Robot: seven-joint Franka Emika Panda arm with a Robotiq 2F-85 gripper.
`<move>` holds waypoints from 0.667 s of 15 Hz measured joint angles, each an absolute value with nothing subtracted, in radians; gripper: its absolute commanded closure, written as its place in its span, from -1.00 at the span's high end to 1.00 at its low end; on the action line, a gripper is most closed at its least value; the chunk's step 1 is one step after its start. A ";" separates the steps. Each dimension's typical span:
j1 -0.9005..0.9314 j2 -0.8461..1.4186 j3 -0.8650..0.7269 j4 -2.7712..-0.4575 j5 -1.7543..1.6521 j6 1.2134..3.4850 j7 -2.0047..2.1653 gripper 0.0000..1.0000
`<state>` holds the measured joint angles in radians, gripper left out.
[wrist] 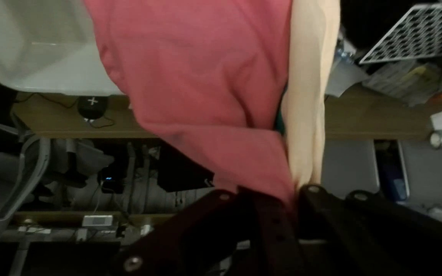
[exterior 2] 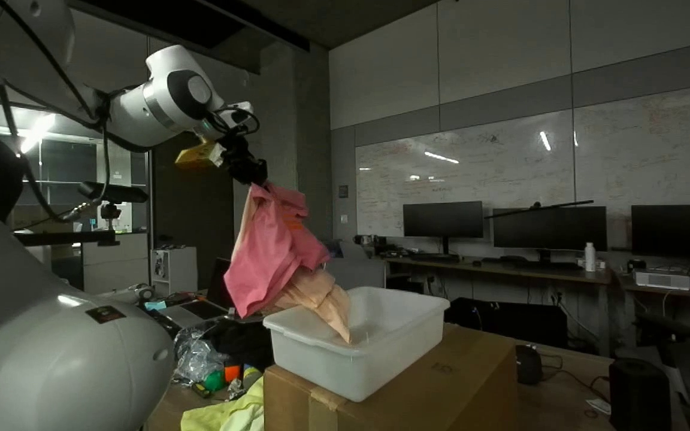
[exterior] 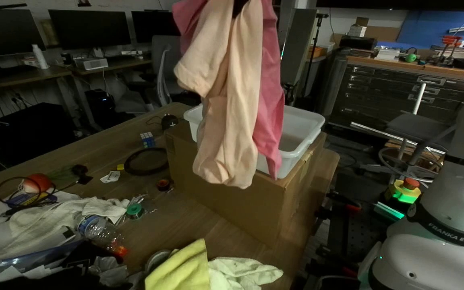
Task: Pick the clothes from the container and put them on the table.
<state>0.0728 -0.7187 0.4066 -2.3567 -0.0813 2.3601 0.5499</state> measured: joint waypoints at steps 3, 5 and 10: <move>0.149 -0.647 0.451 -2.320 -0.042 2.337 0.502 -0.82; 0.202 -0.600 0.457 -2.297 -0.012 2.327 0.455 -0.82; 0.301 -0.470 0.453 -2.235 0.034 2.296 0.309 -0.83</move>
